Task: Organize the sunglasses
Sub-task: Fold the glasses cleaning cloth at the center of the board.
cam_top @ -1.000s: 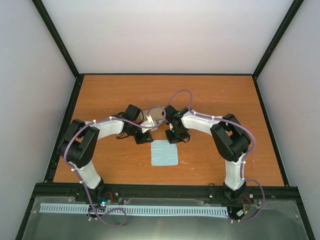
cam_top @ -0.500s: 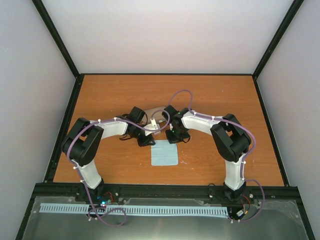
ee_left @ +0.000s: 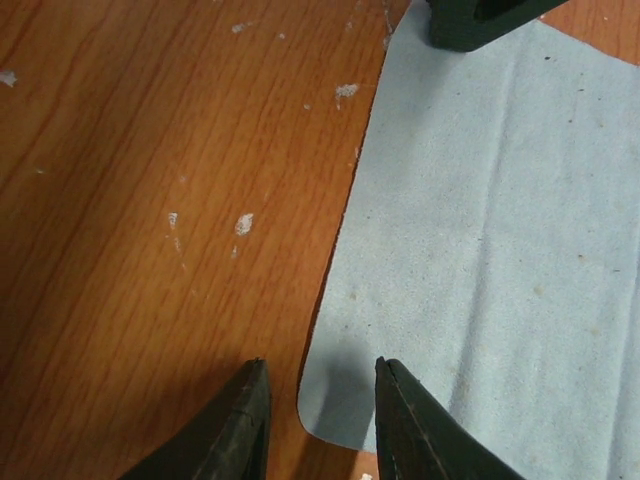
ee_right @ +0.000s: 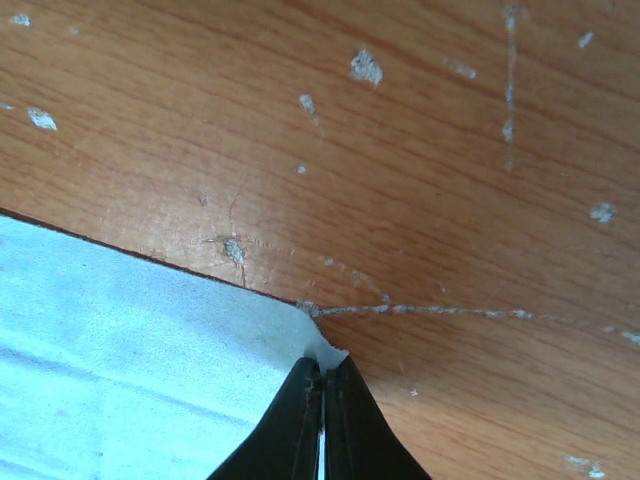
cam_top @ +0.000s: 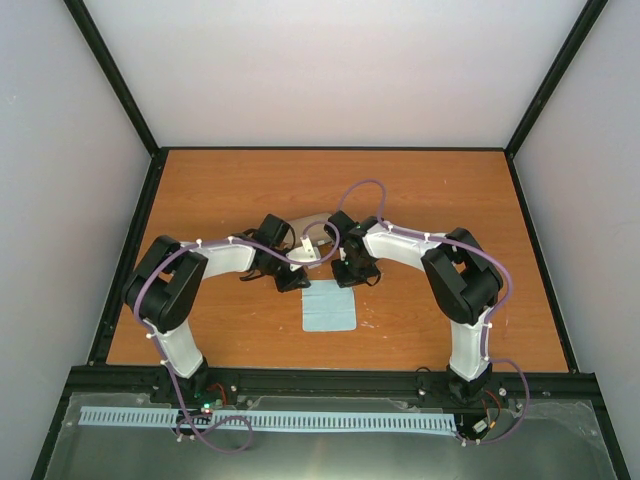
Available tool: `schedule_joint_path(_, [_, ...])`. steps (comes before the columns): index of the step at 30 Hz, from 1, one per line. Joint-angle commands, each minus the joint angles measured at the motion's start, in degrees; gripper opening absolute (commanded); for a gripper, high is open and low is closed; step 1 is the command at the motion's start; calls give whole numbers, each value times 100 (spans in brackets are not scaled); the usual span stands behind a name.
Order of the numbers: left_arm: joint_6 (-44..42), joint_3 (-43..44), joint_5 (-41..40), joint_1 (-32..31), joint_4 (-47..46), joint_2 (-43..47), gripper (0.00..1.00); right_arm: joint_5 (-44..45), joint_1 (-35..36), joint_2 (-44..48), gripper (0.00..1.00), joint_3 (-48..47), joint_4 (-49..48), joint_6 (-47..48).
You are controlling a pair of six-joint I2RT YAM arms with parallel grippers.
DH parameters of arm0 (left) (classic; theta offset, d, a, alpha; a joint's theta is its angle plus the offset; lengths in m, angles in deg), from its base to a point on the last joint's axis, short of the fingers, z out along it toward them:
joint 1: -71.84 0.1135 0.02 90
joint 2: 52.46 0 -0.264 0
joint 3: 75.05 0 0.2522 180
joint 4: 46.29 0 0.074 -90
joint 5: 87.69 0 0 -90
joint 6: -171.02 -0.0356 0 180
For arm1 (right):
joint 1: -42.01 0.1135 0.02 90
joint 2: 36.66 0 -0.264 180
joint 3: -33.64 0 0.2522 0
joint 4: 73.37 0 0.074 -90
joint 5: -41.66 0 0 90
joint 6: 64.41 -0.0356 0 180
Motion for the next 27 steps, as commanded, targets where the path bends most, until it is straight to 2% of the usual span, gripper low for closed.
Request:
schedule_joint_path(1, [-38, -99, -83, -70, -140, -98, 31, 84, 65, 151, 3, 59, -36, -83])
schedule_joint_path(11, [-123, -210, -9, -145, -86, -92, 28, 93, 65, 192, 3, 107, -57, -110])
schedule_joint_path(14, [-151, -227, -2, -154, -41, -81, 22, 98, 65, 213, 3, 154, -93, -139])
schedule_joint_path(20, [-205, -246, 12, -162, 4, -81, 2, 121, 65, 254, 3, 224, -124, -181])
schedule_joint_path(27, [-190, -67, -48, -163, 38, -43, 1, 248, 56, 287, 3, 167, -172, -199])
